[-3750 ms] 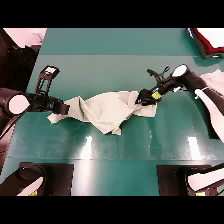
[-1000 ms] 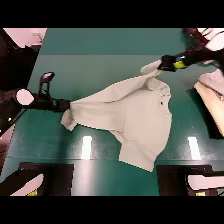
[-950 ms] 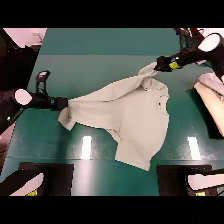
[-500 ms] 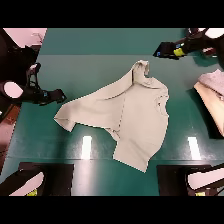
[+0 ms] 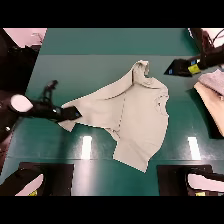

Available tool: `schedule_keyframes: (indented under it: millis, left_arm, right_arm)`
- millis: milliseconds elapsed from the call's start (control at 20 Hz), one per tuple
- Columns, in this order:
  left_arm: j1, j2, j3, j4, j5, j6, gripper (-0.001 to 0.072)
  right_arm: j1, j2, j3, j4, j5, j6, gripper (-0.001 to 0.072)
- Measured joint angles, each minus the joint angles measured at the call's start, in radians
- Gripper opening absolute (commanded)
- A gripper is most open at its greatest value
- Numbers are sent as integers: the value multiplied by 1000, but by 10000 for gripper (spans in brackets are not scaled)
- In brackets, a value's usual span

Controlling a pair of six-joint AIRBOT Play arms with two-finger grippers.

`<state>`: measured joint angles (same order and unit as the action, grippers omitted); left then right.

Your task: Fold the shirts.

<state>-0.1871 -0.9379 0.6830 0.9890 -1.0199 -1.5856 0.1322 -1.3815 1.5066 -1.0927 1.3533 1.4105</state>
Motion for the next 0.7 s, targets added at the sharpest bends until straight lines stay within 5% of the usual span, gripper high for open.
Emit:
schedule_keyframes:
  millis: [350,700]
  left_arm:
    - [-242,15,-144,-124,233,-122,713]
    - [-289,-16,-214,-154,399,-206,713]
  right_arm:
    - [-3,177,-307,1,-89,-6,553]
    - [-4,285,-467,1,-140,-6,553]
